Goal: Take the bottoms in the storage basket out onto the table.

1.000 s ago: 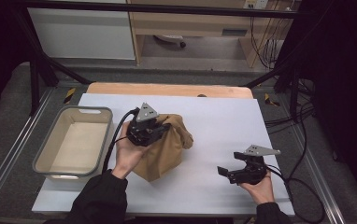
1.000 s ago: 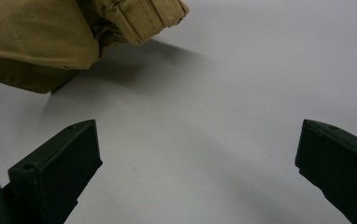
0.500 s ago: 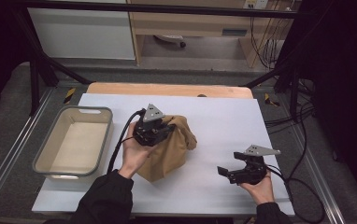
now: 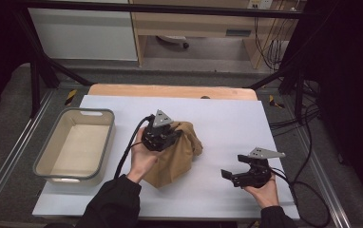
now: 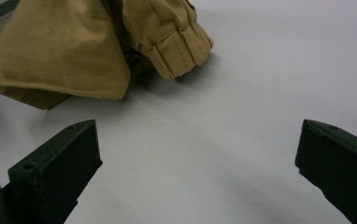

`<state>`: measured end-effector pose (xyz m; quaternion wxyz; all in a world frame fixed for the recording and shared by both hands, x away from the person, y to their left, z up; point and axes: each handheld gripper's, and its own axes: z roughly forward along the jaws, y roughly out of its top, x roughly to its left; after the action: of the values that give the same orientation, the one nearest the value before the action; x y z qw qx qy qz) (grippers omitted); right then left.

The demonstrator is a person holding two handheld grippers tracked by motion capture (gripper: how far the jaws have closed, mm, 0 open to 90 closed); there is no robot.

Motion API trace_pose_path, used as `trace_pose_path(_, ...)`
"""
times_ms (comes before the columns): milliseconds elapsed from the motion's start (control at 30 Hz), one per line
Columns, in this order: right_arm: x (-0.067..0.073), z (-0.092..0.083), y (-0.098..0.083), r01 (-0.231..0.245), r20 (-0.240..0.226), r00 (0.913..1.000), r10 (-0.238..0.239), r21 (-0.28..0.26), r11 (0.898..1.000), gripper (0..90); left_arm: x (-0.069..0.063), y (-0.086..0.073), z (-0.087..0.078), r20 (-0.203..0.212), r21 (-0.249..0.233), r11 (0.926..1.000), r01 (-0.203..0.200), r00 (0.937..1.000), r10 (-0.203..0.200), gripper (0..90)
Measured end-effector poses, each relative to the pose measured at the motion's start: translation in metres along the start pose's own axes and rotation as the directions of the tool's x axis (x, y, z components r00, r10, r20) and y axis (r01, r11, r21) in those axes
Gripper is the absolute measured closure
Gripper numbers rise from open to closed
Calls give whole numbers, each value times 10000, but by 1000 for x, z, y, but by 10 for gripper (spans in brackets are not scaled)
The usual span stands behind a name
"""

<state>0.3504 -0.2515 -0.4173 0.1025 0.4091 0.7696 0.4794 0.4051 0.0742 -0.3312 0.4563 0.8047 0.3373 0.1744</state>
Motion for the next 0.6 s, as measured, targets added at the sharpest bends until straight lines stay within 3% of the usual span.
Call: trace_pose_path(600,0,0,0,1,5,10000,-1,15,10000,6,-2,-10,3,140,92,9999,-118,9998,117,803)
